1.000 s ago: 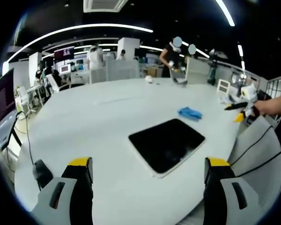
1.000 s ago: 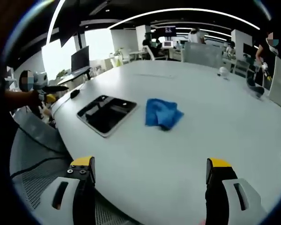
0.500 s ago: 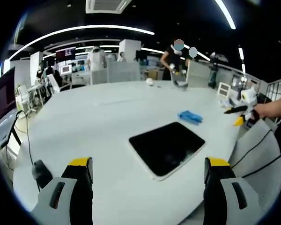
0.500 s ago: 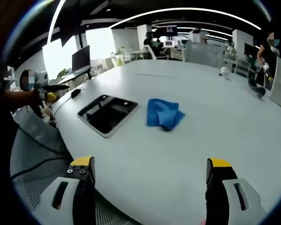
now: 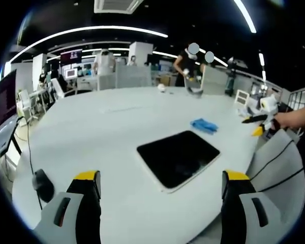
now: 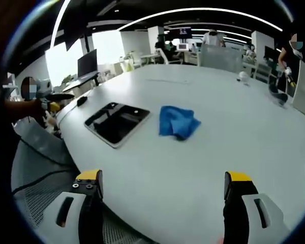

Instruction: Wipe the mirror surface with the cleaning cloth until all visible marks leave the cleaned area.

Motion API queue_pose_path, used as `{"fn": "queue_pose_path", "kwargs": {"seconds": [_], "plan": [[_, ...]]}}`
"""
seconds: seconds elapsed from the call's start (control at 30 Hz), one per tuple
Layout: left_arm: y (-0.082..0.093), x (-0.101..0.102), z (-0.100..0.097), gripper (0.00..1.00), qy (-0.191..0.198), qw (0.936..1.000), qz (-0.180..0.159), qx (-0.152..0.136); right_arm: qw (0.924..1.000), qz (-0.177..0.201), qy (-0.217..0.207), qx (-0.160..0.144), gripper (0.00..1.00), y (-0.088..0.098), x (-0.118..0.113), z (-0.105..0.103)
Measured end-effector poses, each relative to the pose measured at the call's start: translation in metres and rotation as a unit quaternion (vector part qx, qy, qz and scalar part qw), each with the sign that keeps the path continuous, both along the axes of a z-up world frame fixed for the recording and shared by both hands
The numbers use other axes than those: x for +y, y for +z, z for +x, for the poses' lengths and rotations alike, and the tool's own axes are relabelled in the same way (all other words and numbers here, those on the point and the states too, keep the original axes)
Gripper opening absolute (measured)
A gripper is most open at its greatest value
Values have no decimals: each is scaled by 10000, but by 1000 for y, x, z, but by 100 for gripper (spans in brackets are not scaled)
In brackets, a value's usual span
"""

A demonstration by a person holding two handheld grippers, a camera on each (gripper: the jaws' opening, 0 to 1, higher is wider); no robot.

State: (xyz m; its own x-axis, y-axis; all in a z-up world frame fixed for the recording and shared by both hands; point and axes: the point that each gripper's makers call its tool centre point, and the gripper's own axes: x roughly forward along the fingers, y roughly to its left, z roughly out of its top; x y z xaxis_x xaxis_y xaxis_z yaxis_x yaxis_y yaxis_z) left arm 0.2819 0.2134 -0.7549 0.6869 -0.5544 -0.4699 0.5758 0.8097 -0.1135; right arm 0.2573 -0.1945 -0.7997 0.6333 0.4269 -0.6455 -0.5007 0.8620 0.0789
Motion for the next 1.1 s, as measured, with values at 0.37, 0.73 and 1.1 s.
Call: {"fn": "queue_pose_path", "kwargs": {"seconds": [0.37, 0.73, 1.1], "plan": [[5, 2, 4, 100, 44, 10000, -28, -76, 10000, -64, -11, -49, 100, 31, -15, 19], [8, 1, 3, 100, -6, 10000, 28, -90, 9995, -255, 177, 30, 100, 76, -29, 47], [5, 2, 3, 100, 5, 10000, 3, -53, 9940, -747, 781, 139, 96, 121, -15, 81]]}}
